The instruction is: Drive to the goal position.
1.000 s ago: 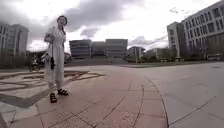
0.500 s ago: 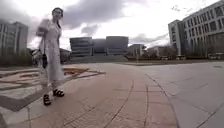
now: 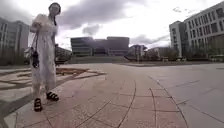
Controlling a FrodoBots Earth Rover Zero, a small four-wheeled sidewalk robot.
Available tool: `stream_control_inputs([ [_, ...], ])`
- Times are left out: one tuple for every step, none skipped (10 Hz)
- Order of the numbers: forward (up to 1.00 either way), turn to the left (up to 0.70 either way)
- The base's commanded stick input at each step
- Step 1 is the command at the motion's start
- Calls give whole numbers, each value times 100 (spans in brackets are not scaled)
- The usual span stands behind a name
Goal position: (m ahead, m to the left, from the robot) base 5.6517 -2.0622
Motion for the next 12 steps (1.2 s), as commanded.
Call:
stream_control_inputs([
  [50, 1],
  [50, 1],
  [50, 1],
  [50, 1],
  [50, 2],
  [59, 2],
  [69, 2],
  [70, 2],
  [70, 2],
  [85, 2],
  [85, 2],
  [85, 2],
])
